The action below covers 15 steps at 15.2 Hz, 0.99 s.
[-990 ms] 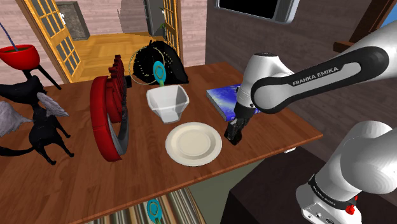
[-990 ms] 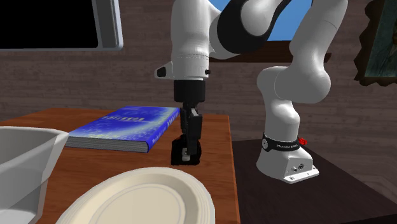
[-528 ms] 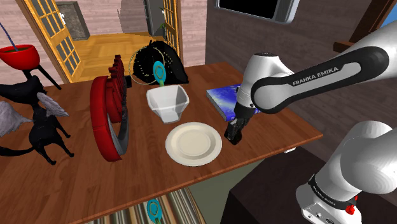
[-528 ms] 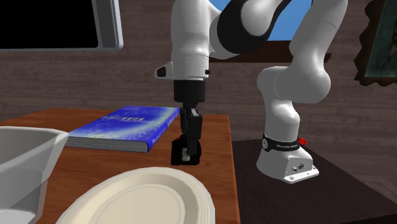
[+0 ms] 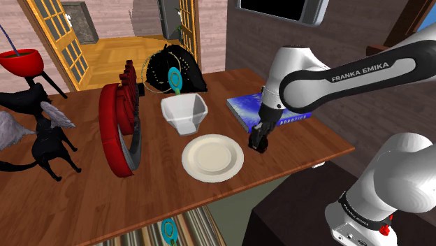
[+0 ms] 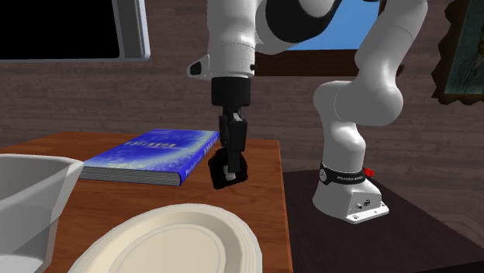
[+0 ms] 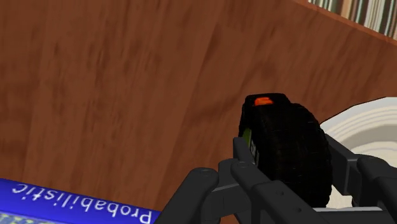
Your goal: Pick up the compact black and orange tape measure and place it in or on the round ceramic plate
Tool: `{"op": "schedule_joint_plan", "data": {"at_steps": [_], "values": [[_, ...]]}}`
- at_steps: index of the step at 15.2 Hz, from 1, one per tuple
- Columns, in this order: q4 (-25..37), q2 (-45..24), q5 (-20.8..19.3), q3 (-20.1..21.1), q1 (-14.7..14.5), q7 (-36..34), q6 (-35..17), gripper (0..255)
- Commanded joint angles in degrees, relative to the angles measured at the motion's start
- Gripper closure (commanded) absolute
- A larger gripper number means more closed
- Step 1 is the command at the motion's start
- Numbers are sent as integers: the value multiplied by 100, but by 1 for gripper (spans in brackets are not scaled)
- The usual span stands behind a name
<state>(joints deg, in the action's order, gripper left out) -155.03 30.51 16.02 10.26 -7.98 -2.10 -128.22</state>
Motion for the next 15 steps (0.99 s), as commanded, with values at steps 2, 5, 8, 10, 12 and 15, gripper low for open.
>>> {"op": "schedule_joint_plan", "data": {"at_steps": [2, 5, 8, 10, 12, 15], "values": [[150, 140, -48, -27, 19, -38, 290, 255], [310, 252, -89, -51, 34, -76, 561, 255], [480, 347, -127, -74, 47, -113, 824, 255], [661, 170, -108, 18, 18, -227, 808, 255], [982, -213, -81, 208, -28, -446, 705, 255], [1502, -791, -108, 480, -70, -787, 587, 255]]}}
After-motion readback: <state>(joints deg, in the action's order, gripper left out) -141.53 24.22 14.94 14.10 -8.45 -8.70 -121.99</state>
